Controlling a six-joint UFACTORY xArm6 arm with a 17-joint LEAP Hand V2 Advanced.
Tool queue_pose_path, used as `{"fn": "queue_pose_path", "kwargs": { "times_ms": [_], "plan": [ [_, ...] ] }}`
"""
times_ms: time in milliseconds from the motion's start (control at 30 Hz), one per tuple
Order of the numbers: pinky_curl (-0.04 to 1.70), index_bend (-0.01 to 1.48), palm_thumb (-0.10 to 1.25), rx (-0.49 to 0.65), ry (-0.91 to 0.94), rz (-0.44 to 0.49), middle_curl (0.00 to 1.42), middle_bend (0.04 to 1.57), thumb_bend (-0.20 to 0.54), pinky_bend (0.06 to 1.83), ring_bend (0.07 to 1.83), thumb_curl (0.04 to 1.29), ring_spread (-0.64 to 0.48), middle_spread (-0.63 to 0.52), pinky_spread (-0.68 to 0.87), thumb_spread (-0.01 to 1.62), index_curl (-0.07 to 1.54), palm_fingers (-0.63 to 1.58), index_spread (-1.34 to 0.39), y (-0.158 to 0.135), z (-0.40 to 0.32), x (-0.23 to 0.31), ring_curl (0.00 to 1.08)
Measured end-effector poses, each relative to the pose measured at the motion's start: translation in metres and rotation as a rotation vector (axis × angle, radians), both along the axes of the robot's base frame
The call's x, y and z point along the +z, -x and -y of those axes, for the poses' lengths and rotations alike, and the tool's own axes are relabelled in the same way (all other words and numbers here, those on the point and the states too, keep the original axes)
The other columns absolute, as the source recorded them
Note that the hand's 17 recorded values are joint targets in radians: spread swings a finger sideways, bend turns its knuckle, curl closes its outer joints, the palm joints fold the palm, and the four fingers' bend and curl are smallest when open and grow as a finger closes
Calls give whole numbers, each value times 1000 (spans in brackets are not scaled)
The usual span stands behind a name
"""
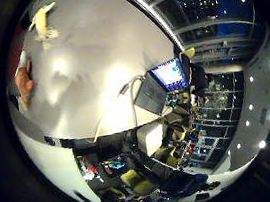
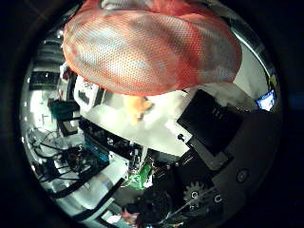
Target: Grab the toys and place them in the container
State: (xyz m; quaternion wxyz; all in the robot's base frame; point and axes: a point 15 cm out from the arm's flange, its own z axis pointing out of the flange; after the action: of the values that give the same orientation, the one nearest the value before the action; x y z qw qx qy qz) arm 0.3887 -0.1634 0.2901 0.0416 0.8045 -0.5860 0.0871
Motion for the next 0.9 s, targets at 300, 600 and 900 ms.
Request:
{"fn": "queue_pose_path", "kwargs": {
  "times_ms": [300,600,900],
  "plan": [
    [-4,512,962,149,-87,-25,617,550,-16,763,777,283,-472,-486,-537,1040,699,1068,-516,-1,-179,-21,421],
    [9,388,958,206,-118,-51,627,498,-18,831,737,282,-462,-472,-496,1052,694,817,-531,-28,-278,-43,432],
    [49,134,755,260,-110,-96,413,185,-32,939,480,285,79,-17,339,942,342,-40,-502,-27,-275,-58,298]
  ]
}}
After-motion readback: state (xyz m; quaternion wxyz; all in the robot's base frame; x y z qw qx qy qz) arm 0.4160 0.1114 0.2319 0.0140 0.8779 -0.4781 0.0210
